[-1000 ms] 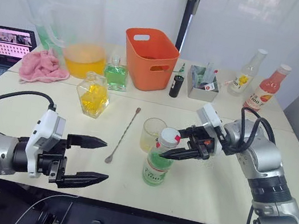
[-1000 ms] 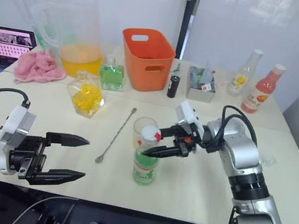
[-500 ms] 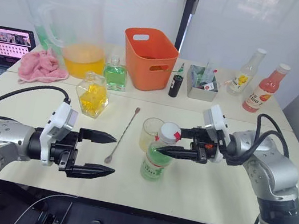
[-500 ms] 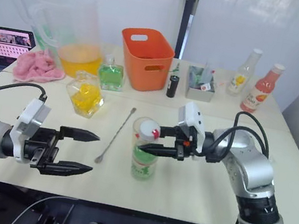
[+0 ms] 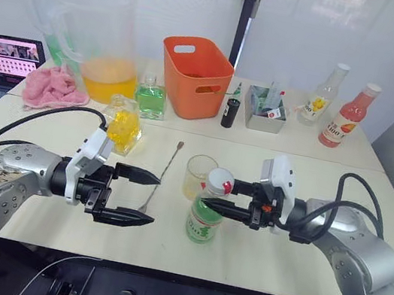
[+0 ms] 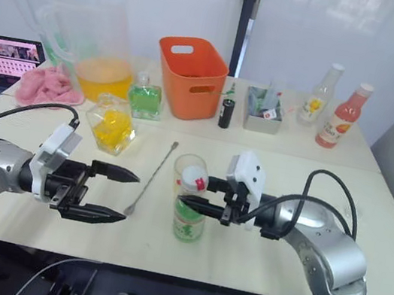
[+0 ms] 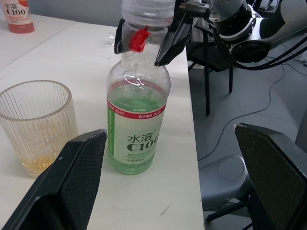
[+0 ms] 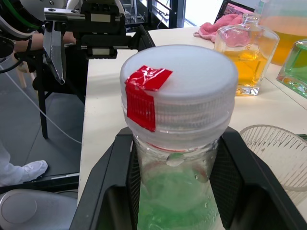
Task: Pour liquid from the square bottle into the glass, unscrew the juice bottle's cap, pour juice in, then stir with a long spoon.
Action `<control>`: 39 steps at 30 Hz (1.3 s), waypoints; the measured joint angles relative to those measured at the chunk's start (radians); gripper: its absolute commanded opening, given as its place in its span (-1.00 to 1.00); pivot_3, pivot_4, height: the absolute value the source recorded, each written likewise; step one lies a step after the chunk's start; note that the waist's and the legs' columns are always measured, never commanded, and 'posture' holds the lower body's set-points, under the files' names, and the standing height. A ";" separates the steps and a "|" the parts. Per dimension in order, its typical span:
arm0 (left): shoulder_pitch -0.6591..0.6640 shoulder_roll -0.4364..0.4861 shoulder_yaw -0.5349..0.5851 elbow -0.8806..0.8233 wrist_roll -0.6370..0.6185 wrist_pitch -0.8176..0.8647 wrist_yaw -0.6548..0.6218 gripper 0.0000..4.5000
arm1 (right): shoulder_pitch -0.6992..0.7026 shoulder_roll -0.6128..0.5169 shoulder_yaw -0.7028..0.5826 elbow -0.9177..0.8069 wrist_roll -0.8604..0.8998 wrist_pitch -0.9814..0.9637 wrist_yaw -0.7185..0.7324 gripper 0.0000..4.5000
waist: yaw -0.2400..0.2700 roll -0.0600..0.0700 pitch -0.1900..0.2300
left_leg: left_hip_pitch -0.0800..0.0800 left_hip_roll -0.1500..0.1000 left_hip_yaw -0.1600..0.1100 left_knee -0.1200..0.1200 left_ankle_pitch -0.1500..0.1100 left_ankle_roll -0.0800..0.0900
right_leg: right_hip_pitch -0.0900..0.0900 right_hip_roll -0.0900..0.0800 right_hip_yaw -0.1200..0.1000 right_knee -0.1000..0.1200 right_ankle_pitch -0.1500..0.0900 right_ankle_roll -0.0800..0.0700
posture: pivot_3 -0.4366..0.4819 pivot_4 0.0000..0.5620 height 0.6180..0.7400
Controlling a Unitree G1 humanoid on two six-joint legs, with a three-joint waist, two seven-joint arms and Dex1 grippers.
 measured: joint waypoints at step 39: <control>-0.287 -0.249 -0.213 0.137 0.244 -0.092 0.120 1.00 | 0.172 -0.343 -0.413 0.122 0.199 0.017 0.168 0.99 | 0.004 0.000 0.000 | 0.000 -0.001 0.000 0.002 0.000 0.000 | 0.002 0.000 0.001 -0.001 0.003 0.007 | -0.05 -0.47 1.00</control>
